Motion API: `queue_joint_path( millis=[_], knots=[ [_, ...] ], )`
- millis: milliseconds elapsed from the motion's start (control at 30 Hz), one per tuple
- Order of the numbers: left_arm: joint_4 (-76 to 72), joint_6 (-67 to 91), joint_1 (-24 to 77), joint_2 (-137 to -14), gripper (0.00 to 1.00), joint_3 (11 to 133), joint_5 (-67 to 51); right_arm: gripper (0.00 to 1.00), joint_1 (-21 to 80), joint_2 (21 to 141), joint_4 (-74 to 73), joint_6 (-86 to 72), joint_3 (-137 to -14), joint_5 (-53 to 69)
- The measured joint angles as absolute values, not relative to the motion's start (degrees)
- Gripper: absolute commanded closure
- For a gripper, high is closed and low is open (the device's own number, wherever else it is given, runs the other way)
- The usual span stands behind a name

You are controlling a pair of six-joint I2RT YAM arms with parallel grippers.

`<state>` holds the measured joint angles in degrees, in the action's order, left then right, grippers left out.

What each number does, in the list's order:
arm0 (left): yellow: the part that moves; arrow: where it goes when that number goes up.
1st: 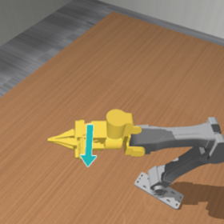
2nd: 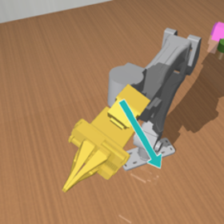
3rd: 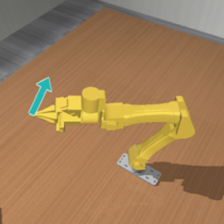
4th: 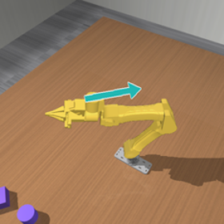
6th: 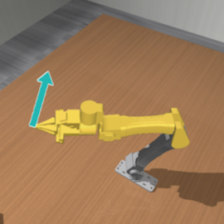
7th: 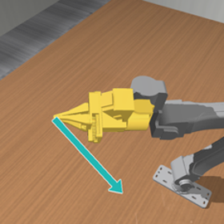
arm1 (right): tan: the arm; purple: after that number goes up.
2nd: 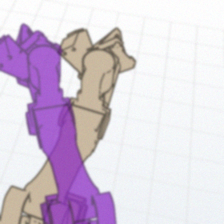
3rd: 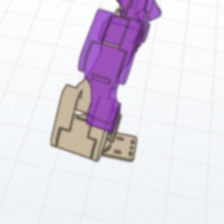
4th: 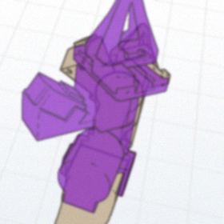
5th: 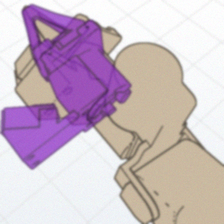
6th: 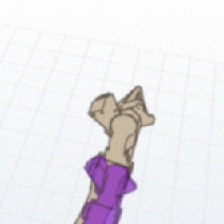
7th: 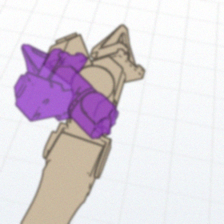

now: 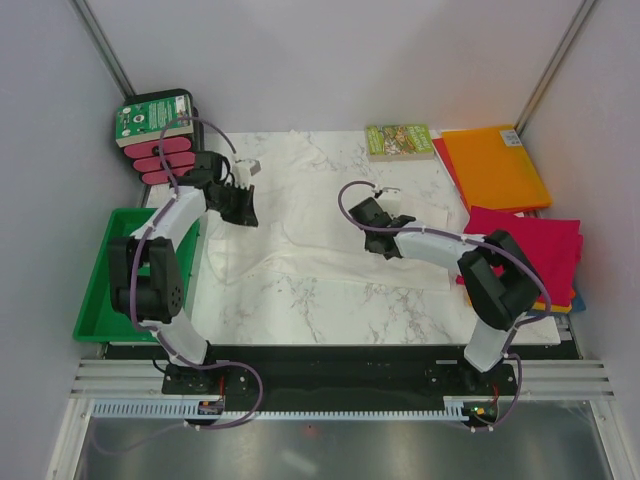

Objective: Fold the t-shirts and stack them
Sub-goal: Fold the flattened tshirt in 1/3 of the way

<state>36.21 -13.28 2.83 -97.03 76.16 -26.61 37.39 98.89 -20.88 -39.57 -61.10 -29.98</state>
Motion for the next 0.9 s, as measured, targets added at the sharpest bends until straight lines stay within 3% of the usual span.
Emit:
queue_joint_path(
  millis=[267,900],
  knots=[
    [40.9,-14.7,3.1,-103.8,0.98,70.8,-29.0,0.96,36.0,109.3,-20.8,-37.7,-70.4,-28.8],
    [40.5,-15.3,3.0,-106.6,0.98,68.1,-24.2,0.96,27.0,121.9,-25.6,-33.9,-87.6,-25.7]
  ],
)
